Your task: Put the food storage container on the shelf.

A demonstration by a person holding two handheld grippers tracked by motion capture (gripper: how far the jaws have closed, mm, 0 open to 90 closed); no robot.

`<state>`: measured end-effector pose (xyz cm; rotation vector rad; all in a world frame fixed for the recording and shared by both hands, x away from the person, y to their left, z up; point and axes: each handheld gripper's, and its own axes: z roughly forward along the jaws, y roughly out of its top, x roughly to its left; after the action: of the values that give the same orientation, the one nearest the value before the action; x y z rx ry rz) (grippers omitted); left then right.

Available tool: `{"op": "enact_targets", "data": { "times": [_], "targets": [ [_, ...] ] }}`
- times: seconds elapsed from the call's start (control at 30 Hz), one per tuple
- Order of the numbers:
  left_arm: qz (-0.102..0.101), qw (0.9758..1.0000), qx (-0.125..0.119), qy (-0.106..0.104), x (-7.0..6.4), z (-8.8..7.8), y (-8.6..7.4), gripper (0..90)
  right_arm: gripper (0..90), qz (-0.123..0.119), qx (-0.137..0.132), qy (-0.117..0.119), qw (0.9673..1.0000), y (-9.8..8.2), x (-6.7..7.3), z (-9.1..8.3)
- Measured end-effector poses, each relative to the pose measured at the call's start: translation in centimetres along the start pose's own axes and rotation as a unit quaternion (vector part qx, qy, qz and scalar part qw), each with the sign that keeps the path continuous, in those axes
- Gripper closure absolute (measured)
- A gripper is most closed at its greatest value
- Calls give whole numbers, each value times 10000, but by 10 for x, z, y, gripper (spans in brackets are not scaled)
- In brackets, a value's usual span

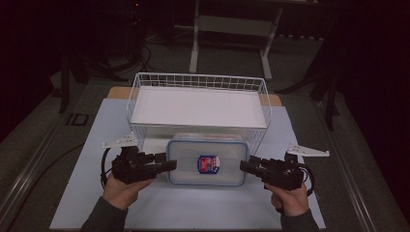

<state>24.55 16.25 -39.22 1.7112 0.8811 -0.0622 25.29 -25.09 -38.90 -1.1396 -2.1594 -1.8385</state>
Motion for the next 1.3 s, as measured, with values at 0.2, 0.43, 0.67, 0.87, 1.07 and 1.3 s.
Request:
{"op": "enact_targets", "data": {
  "times": [0.2,0.43,0.67,0.87,1.07,1.3],
  "targets": [
    [72,9999,-100,12,-6,-5,12,538,549,-129,-116,-9,9998,14,7,-3],
    [144,9997,-210,43,-10,-10,29,535,549,-275,-217,-24,9994,32,14,-5],
    [230,9990,-372,88,-11,-16,50,532,549,-394,-320,-24,9987,53,20,-4],
    [295,9983,-489,136,-11,-20,69,529,549,-457,-423,-24,9981,73,23,-1],
    [180,9980,-570,222,-4,-18,87,525,548,-385,-451,-29,9982,93,18,4],
    [-151,9978,-479,425,18,-6,104,510,530,21,-245,-249,9994,107,-1,24]
  ]
}}
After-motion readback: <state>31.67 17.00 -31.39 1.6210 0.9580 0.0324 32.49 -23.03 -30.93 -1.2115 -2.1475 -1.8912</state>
